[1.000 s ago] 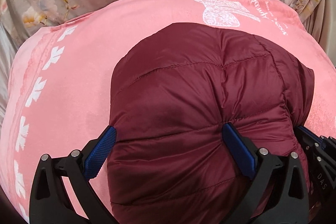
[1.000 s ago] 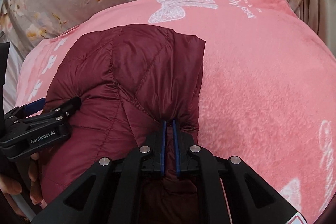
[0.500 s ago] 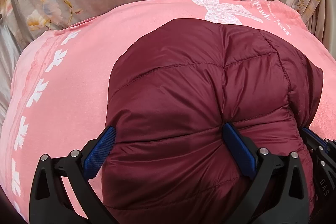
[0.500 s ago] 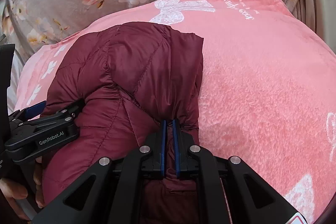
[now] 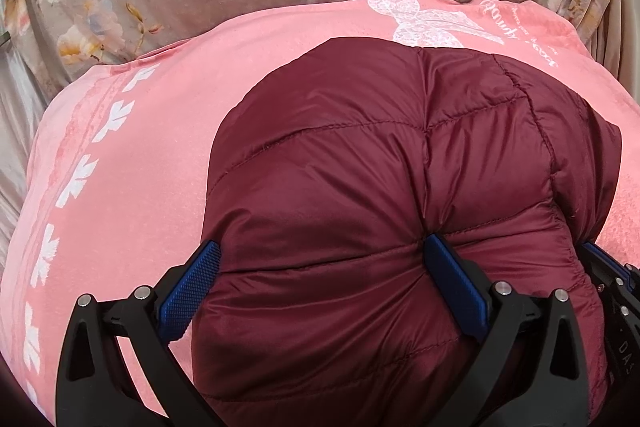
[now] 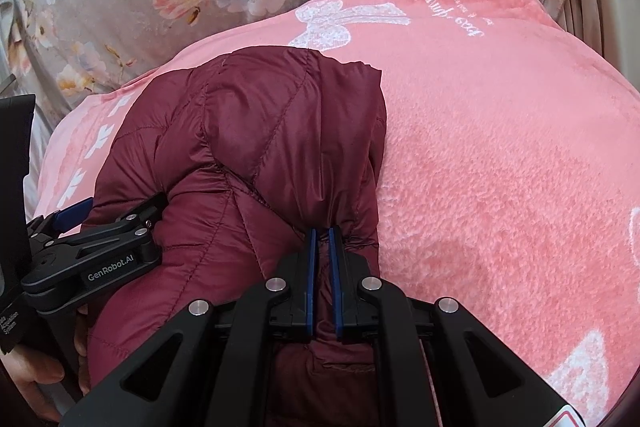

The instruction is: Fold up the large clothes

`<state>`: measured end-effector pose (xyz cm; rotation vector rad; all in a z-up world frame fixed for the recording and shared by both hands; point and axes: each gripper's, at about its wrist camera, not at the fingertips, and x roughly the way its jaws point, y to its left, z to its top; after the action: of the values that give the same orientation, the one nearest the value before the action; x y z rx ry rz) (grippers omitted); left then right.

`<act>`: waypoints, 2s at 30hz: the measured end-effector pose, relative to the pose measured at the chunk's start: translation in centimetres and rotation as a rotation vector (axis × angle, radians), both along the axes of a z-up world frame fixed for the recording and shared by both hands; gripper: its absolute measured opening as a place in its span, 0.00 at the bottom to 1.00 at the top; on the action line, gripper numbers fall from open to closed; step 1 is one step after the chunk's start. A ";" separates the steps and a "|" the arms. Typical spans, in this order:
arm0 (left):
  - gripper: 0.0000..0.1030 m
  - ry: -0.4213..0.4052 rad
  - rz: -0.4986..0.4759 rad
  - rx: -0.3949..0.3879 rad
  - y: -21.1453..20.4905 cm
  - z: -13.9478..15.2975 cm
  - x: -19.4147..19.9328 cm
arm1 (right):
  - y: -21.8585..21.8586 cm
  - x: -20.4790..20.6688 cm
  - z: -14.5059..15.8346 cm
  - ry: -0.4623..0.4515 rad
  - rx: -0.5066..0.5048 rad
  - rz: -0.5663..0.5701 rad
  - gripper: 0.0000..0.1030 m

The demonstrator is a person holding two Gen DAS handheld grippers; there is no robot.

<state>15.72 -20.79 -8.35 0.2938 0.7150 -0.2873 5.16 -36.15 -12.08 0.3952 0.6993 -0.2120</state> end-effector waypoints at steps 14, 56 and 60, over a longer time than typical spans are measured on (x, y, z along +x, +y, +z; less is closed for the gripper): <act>0.96 0.054 -0.019 -0.028 1.2 0.7 -0.1 | -1.4 -1.1 1.5 0.006 0.112 0.009 0.11; 0.49 0.250 -0.203 -0.381 8.1 7.3 -0.3 | -1.4 -1.7 6.2 -0.113 0.386 0.137 0.21; 0.49 0.175 -0.261 -0.369 7.7 10.1 -2.9 | -1.0 -5.1 8.6 -0.181 0.370 0.115 0.21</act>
<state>12.79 -13.13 1.72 0.0084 0.7799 -0.6900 0.11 -37.20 -3.46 0.7159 0.5795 0.0652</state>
